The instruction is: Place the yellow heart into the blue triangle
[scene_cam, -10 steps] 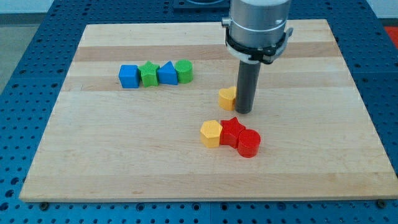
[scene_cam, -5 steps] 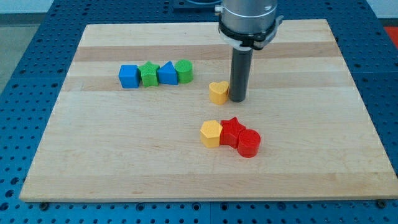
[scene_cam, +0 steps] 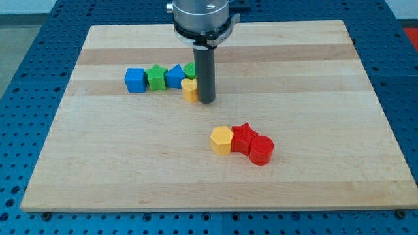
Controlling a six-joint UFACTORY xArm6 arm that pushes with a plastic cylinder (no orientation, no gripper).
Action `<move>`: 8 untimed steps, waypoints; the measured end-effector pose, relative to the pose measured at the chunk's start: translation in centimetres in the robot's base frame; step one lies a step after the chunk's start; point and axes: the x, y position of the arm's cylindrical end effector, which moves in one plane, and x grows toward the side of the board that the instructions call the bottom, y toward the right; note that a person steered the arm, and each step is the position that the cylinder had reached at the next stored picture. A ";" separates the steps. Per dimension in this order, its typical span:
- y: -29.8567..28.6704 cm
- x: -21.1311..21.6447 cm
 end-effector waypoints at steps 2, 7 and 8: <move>0.7 -0.4; -4.4 -0.4; -1.8 -0.4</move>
